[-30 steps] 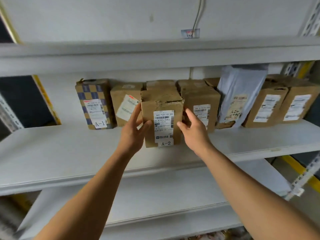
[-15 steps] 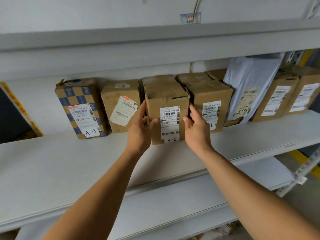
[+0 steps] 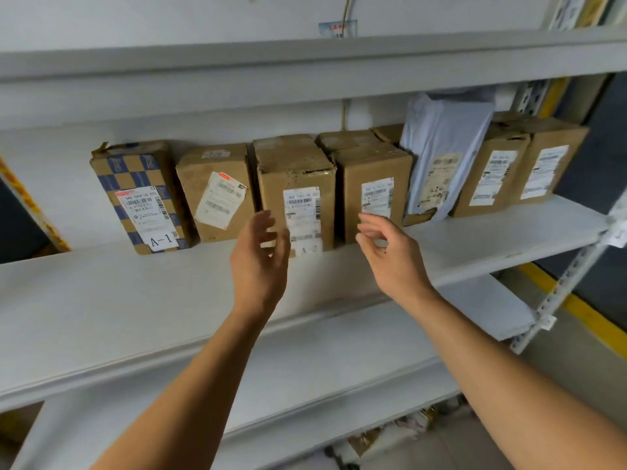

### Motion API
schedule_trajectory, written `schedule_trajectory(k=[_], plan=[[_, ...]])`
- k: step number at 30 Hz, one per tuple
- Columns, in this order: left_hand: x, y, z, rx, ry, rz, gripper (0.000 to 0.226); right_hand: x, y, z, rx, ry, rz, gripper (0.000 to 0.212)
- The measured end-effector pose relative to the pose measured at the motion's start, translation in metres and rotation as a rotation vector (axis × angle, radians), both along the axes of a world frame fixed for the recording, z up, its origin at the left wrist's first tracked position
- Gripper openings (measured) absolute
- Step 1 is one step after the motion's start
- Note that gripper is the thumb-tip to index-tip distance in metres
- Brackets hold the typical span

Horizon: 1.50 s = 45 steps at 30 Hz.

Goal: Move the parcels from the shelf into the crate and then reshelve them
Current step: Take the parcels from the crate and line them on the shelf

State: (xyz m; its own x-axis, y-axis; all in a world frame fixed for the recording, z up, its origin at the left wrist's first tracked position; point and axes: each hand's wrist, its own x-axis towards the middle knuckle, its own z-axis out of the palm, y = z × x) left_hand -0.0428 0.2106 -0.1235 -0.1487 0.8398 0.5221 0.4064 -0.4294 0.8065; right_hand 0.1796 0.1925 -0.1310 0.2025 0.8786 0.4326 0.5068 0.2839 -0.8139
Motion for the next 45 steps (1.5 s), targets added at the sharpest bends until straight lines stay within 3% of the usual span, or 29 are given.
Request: schedule_trajectory(k=[6, 17, 21, 27, 32, 37, 41, 45], plan=[[0.124, -0.079, -0.027, -0.034, 0.162, -0.254, 0.025, 0.109, -0.116, -0.04, -0.09, -0.058, -0.086, 0.036], [0.385, -0.218, -0.174, -0.347, 0.633, -0.794, 0.038, 0.296, -0.363, -0.187, -0.555, 0.093, -0.595, 0.033], [0.454, -0.259, -0.239, -0.407, 0.874, -1.037, 0.049, 0.323, -0.426, -0.247, -0.732, 0.277, -0.748, 0.041], [0.535, -0.307, -0.335, -0.528, 1.078, -1.345, 0.062, 0.354, -0.484, -0.319, -0.93, 0.455, -0.986, 0.051], [0.572, -0.325, -0.4, -0.639, 1.218, -1.391, 0.073, 0.377, -0.494, -0.376, -1.017, 0.559, -1.077, 0.064], [0.584, -0.339, -0.42, -0.588, 1.279, -1.289, 0.072, 0.393, -0.487, -0.42, -1.057, 0.748, -1.092, 0.069], [0.586, -0.348, -0.427, -0.621, 1.221, -1.274, 0.076, 0.4, -0.488, -0.438, -0.97, 0.861, -1.084, 0.073], [0.585, -0.346, -0.415, -0.847, 1.027, -1.195, 0.075, 0.406, -0.498, -0.422, -0.829, 0.967, -1.049, 0.059]])
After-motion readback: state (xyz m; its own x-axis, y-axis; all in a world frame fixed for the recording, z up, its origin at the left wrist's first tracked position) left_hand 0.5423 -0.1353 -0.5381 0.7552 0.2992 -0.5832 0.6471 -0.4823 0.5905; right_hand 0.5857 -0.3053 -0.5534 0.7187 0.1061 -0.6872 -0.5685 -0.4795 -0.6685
